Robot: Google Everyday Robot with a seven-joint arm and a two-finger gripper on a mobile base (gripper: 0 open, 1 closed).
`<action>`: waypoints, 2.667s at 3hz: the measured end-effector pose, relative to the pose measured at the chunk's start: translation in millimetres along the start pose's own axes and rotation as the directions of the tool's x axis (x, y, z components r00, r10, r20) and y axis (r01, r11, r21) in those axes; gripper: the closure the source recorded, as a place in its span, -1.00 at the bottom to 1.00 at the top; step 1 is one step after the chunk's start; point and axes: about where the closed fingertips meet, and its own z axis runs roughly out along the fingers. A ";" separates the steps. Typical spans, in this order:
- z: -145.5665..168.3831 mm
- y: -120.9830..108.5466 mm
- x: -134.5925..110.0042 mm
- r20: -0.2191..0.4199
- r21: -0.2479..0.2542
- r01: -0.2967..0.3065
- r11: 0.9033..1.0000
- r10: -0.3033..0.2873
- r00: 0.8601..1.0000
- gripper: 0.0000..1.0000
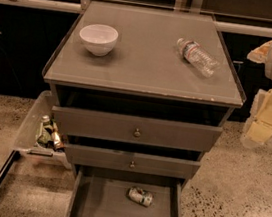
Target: Pick 7up can from bottom drawer and place on counter
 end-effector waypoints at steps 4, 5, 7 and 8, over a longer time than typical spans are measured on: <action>124.5 17.7 43.6 0.034 -0.072 -0.086 0.994 0.089 0.995 -1.00; 203.5 35.2 70.9 0.039 -0.167 -0.162 0.973 0.171 0.985 -1.00; 334.1 72.2 106.8 0.016 -0.353 -0.197 0.915 0.217 0.976 -1.00; 334.2 72.3 106.9 0.015 -0.353 -0.198 0.915 0.217 0.976 -1.00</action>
Offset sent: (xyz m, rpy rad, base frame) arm 0.0114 -0.0189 -0.0652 0.0454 -0.0260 0.0656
